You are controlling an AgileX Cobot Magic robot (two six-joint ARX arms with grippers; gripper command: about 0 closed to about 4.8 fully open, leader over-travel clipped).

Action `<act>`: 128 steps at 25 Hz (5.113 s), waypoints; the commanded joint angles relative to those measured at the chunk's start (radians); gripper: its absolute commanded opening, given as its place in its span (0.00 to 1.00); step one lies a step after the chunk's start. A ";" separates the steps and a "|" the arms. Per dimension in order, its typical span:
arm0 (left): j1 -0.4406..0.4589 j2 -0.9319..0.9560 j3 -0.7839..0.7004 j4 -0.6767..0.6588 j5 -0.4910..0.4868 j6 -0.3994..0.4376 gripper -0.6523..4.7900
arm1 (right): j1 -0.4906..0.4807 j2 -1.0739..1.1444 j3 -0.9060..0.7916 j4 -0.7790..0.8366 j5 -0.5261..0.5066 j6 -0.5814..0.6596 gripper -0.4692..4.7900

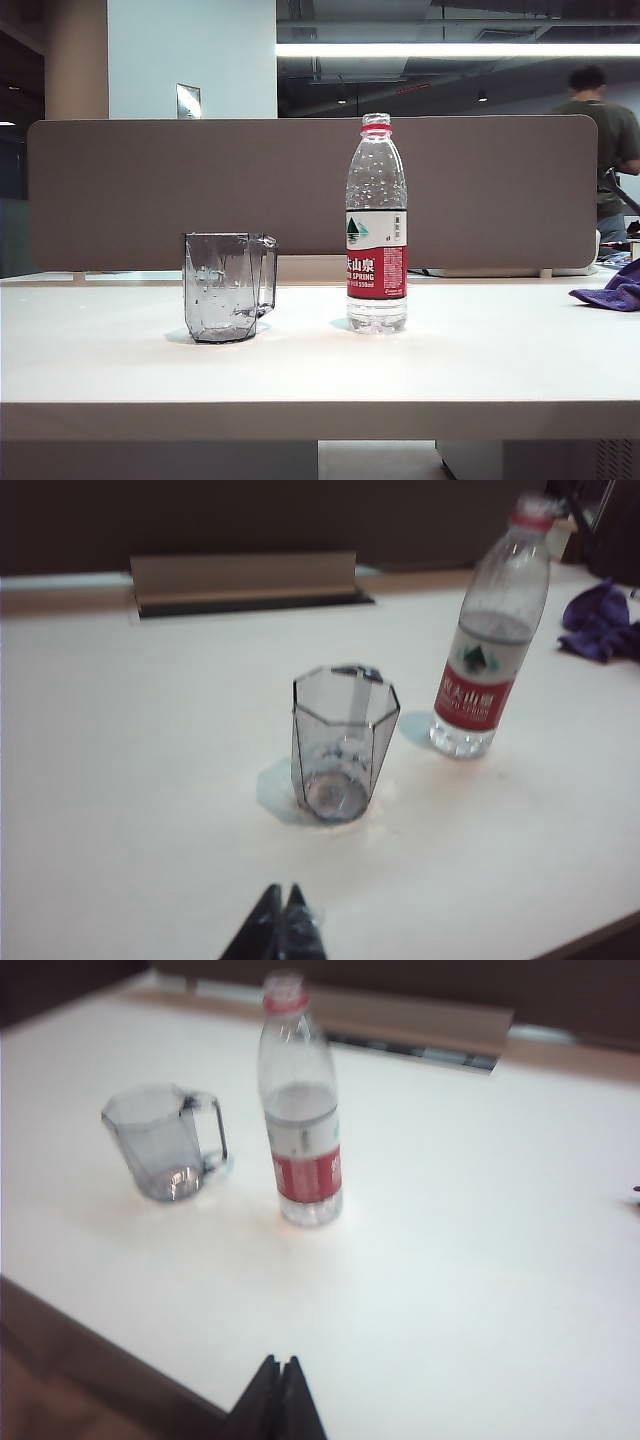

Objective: Pick up the mineral water bottle on the table and pour a little water into the mug.

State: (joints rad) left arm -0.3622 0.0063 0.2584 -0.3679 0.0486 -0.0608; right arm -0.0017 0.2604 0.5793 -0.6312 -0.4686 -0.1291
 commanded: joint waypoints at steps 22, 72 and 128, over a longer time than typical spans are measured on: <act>-0.002 0.001 0.103 -0.169 -0.004 0.000 0.12 | 0.502 0.818 0.092 0.599 0.439 0.047 0.75; -0.001 0.001 0.103 -0.256 -0.003 0.000 0.12 | 0.507 1.643 0.212 1.682 0.518 0.219 0.94; -0.001 0.001 0.103 -0.256 -0.003 0.000 0.12 | 0.565 1.567 0.767 0.607 0.655 -0.671 0.67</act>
State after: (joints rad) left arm -0.3634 0.0071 0.3561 -0.6327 0.0483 -0.0608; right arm 0.5598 1.8256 1.3212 -0.0135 0.1715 -0.7586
